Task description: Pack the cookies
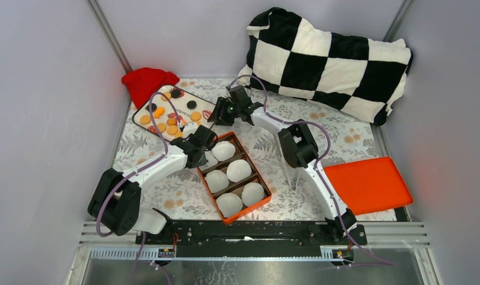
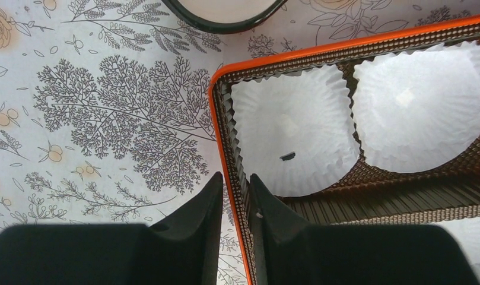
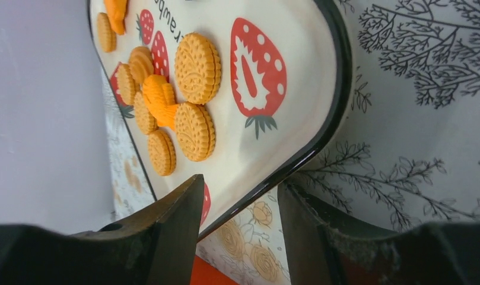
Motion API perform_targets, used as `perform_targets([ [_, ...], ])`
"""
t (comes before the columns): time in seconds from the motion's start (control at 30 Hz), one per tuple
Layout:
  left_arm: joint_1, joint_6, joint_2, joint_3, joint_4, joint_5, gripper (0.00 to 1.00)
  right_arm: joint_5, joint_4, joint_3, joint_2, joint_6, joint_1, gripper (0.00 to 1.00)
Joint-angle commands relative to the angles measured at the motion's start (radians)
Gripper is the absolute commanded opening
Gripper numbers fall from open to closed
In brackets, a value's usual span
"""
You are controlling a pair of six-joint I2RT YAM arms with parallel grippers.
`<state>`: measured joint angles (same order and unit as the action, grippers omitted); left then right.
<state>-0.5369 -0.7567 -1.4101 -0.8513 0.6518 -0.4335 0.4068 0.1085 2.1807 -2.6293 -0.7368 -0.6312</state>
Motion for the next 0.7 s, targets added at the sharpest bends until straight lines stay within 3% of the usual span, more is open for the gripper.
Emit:
perform_targets([
  [0.0, -0.008, 0.01, 0.038, -0.013, 0.013, -0.021, 0.28, 0.087, -0.117, 0.023, -0.075, -0.141, 0.007, 0.55],
  [0.07, -0.008, 0.015, 0.039, -0.017, 0.013, -0.019, 0.28, 0.06, -0.054, 0.05, -0.086, -0.128, 0.006, 0.51],
  [0.17, -0.008, 0.016, 0.036, -0.021, 0.013, -0.012, 0.28, -0.009, 0.023, 0.066, -0.076, -0.113, 0.007, 0.34],
  [0.47, -0.008, 0.017, 0.059, -0.01, 0.01, 0.014, 0.28, -0.19, 0.173, 0.119, -0.068, -0.134, 0.006, 0.01],
  [0.67, -0.008, 0.017, 0.091, -0.008, 0.03, 0.019, 0.28, -0.312, 0.261, 0.144, -0.044, -0.128, 0.014, 0.0],
])
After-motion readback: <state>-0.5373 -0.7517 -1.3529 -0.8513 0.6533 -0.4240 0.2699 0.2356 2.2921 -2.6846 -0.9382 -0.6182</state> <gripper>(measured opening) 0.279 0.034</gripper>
